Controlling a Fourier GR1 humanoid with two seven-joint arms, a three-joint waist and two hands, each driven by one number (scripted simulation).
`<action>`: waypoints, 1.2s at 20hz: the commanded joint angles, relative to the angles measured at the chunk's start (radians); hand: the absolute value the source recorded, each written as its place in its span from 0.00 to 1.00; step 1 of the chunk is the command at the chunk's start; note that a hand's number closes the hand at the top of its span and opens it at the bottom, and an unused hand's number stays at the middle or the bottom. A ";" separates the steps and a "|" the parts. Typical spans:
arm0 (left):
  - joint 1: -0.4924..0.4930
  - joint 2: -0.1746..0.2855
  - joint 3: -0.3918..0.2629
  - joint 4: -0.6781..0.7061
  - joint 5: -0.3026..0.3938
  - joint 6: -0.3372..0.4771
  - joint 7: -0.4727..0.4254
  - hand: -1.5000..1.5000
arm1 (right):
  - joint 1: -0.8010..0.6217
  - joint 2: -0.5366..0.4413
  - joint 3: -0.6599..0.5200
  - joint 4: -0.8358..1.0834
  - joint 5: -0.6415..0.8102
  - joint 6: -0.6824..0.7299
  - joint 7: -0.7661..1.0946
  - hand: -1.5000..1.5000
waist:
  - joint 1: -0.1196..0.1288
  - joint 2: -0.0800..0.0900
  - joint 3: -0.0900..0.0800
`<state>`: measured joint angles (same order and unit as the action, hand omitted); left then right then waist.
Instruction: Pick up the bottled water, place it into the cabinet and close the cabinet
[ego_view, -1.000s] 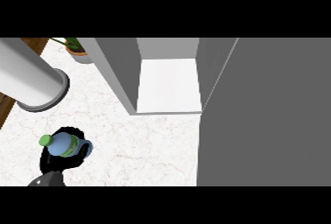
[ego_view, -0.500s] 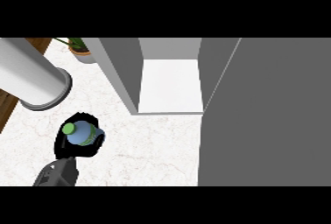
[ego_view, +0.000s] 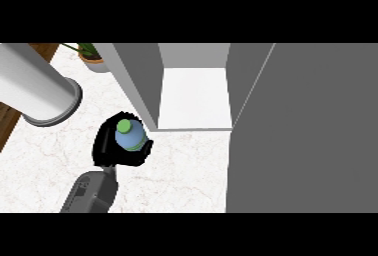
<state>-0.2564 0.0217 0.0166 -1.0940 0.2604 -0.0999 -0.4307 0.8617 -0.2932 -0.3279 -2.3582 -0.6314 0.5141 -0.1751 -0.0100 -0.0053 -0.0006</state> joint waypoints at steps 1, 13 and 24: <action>-0.012 -0.021 -0.097 -0.090 0.014 0.133 0.081 1.00 | 0.076 -0.017 -0.060 -0.203 -0.150 -0.017 0.061 0.00 | -0.008 -0.001 -0.001; -0.286 -0.022 -0.257 0.004 0.023 0.509 0.171 1.00 | 0.056 0.008 -0.011 -0.197 -0.113 -0.029 0.070 0.00 | -0.024 0.006 -0.001; -0.472 -0.022 -0.230 0.332 0.054 0.579 0.127 1.00 | 0.055 0.001 -0.016 -0.189 -0.159 -0.019 0.053 0.00 | -0.045 0.013 -0.002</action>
<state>-0.6680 0.0003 -0.2360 -0.8756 0.2884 0.4661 -0.2689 0.8487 -0.3137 -0.3335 -2.3504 -0.6873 0.5189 -0.1725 -0.0389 0.0050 -0.0018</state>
